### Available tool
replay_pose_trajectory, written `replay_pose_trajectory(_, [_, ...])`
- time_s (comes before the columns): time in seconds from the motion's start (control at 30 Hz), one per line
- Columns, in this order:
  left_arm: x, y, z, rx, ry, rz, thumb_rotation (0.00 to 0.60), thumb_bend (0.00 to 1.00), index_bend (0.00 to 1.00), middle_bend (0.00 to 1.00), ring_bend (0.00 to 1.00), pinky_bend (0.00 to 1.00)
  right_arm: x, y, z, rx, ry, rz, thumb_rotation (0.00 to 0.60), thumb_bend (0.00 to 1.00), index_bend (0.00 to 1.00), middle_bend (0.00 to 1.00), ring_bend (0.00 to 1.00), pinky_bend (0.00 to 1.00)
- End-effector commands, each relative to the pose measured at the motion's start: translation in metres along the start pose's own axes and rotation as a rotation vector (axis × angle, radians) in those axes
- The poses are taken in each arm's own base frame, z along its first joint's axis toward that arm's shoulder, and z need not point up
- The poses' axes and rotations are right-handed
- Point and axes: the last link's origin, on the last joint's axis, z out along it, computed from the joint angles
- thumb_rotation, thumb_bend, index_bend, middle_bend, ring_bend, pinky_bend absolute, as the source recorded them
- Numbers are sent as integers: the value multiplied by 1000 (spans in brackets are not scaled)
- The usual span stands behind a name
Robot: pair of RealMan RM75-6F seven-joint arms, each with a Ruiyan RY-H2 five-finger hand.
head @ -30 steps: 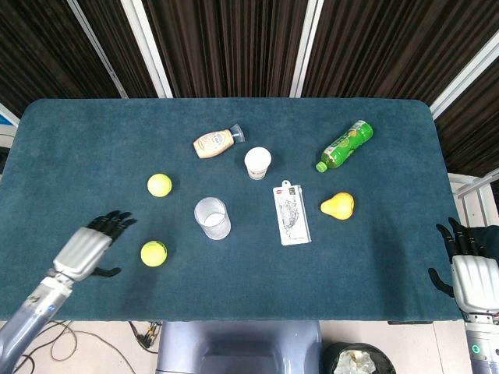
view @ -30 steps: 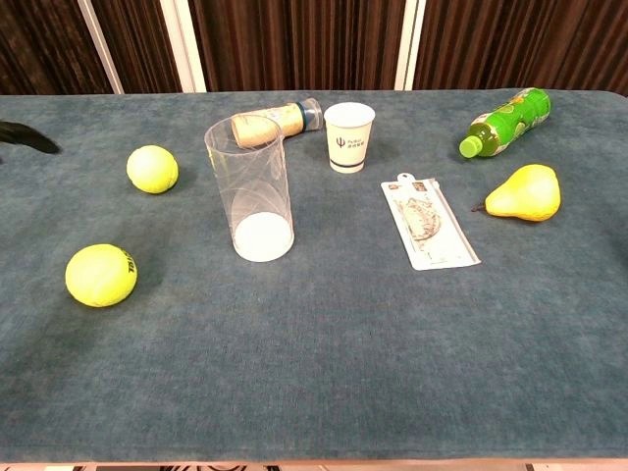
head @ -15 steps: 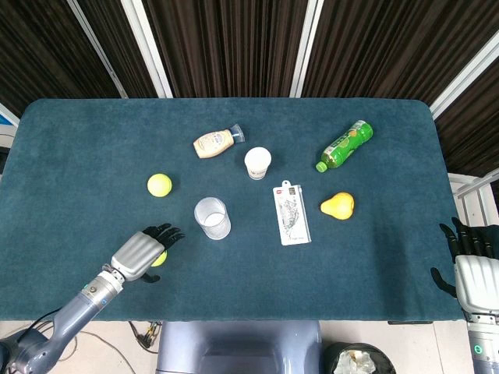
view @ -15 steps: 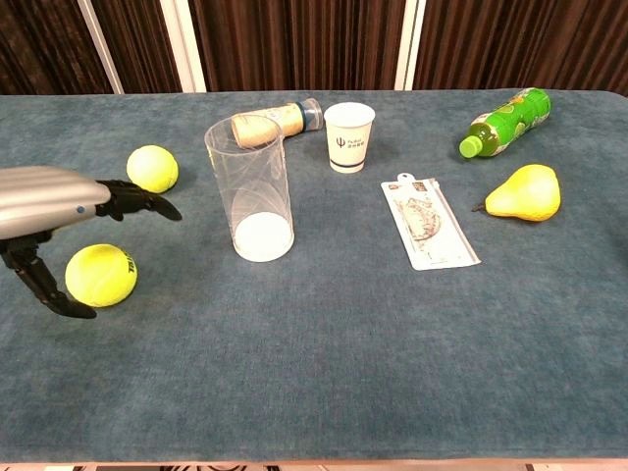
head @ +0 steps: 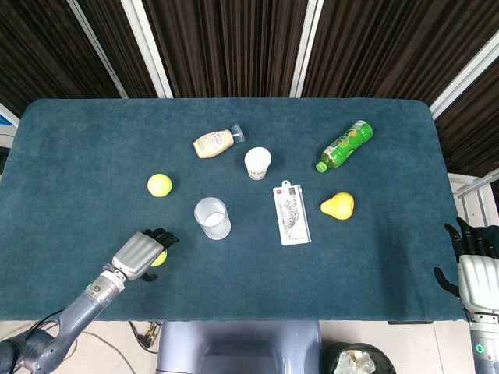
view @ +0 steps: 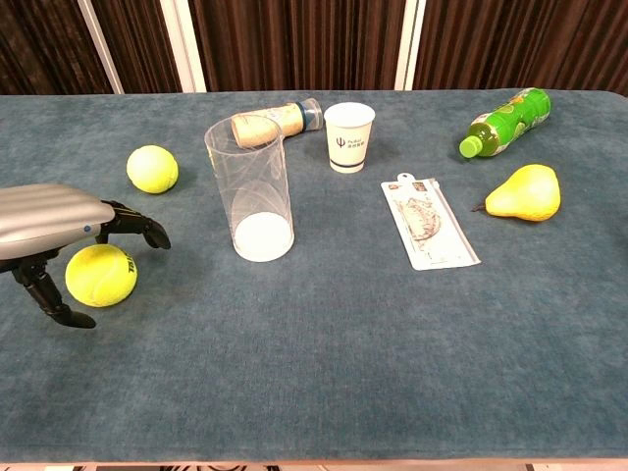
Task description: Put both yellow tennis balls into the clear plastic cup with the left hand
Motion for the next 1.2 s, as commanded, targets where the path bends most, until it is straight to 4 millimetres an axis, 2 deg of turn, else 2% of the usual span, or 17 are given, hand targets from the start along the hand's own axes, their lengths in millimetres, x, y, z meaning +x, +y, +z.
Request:
replay_pose_trajectory(0.03, [-2, -2, 0, 7, -3, 4, 600, 134, 241, 247, 189, 339, 0, 0, 0, -4, -3, 0, 600, 339, 143, 75, 113, 405])
replay_pose_trajectory(0.17, [-4, -7, -1, 22, -8, 3, 600, 143, 249, 260, 196, 346, 0, 0, 0, -7, -3, 0, 600, 339, 143, 75, 113, 484])
replay_pose_trajectory(0.2, [-5, -9, -1, 27, -11, 2, 600, 151, 260, 271, 208, 358, 0, 0, 0, -8, -4, 0, 600, 339, 143, 75, 113, 466])
replay_pose_trajectory(0.27, [-6, -10, 0, 30, -12, 1, 600, 181, 292, 307, 245, 400, 0, 1, 0, -12, -6, 0, 600, 339, 143, 75, 113, 235])
replay_pose_trajectory(0.33, [-5, -11, 0, 31, -1, -1, 600, 213, 324, 348, 280, 446, -1, 1, 0, -17, -10, 3, 600, 339, 143, 75, 113, 96])
replay_pose_trajectory(0.57, [-10, -17, 2, 54, 10, 17, 600, 256, 350, 381, 300, 473, -1, 1, 1, -22, -17, 6, 600, 339, 143, 75, 113, 96])
replay_pose_trajectory(0.73, [-10, -17, 4, 54, 13, 33, 600, 328, 423, 460, 363, 536, 0, 1, 0, -22, -12, 8, 600, 340, 143, 75, 113, 96])
replay_pose_trajectory(0.83, [-6, -17, 4, 49, 38, 46, 600, 343, 444, 474, 372, 545, 1, 2, 0, -22, -8, 9, 600, 340, 143, 75, 113, 96])
replay_pose_trajectory(0.93, [7, -16, 2, 44, 88, 44, 600, 344, 451, 478, 372, 545, 1, 2, 0, -22, -7, 10, 600, 340, 143, 75, 113, 97])
replay_pose_trajectory(1.03, [33, -14, 0, 36, 183, 22, 600, 344, 452, 478, 372, 545, 1, 2, 0, -23, -6, 9, 600, 340, 143, 75, 113, 96])
replay_pose_trajectory(1.2, [86, -1, 0, 3, 333, -6, 600, 343, 453, 474, 372, 545, 1, 1, 0, -21, -7, 9, 600, 340, 143, 75, 113, 96])
